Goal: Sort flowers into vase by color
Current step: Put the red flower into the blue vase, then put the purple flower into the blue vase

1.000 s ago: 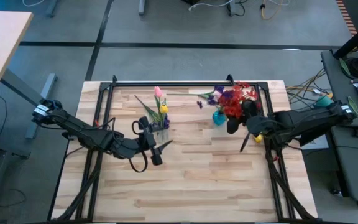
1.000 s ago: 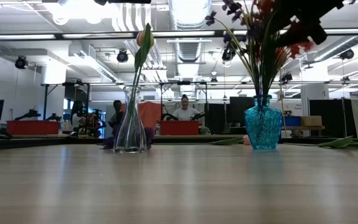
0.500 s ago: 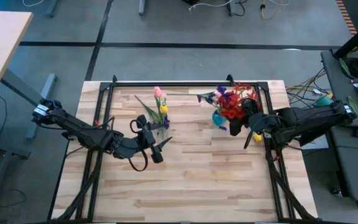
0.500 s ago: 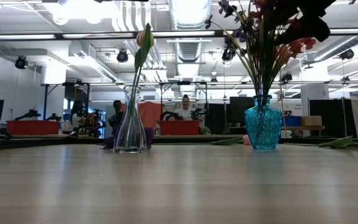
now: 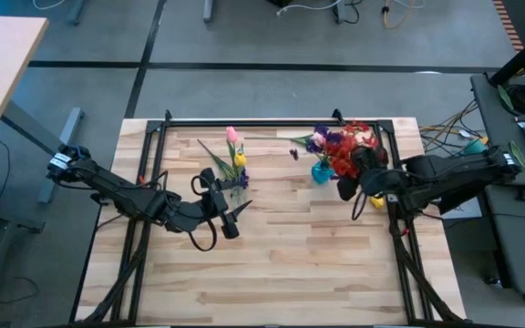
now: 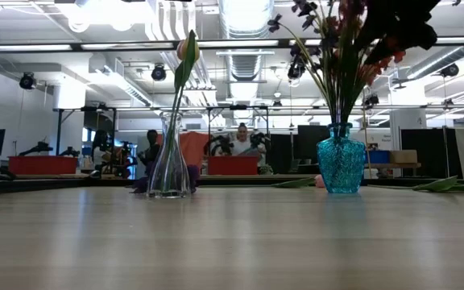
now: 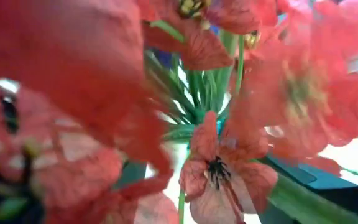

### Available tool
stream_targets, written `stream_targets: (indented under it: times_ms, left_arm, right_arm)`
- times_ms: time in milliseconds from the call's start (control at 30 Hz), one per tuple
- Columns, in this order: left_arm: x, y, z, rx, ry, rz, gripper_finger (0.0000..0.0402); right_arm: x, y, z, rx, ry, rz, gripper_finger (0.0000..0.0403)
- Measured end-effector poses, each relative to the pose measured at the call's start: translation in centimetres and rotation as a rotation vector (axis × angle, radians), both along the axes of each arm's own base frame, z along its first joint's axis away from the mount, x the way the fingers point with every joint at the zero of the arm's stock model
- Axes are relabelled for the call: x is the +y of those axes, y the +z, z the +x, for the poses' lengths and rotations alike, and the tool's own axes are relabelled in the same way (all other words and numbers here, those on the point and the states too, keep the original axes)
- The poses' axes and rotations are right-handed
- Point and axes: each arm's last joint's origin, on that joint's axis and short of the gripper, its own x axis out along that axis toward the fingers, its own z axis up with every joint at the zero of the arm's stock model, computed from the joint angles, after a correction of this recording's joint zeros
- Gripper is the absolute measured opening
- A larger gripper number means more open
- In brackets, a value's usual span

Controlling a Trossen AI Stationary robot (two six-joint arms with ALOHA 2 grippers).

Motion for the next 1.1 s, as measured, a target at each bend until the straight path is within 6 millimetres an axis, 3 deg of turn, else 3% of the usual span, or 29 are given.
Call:
stream_targets:
  times_ms: [200,467,633,833,1100]
  left_arm:
    - [0.0,-0.1,0.0,-0.002,0.005,-0.019,0.0238]
    - [0.1,-0.4,-0.3,0.016,0.017,-0.048,0.0267]
    - [0.2,-0.4,-0.4,0.026,0.017,-0.044,0.0293]
    - [0.3,-0.5,-0.9,0.063,0.016,-0.031,0.0312]
    - [1.5,1.4,-4.3,0.228,0.033,-0.075,0.0314]
  right_arm:
    - [0.2,-0.7,0.7,0.158,0.147,-0.074,0.0235]
    - [0.4,0.4,0.4,0.287,0.226,-0.016,0.0235]
    - [0.6,1.4,0.1,0.311,0.218,0.091,0.0235]
    - [1.2,3.1,-0.3,0.277,0.258,0.34,0.0235]
    - [1.6,4.6,-1.0,0.249,0.299,0.56,0.0235]
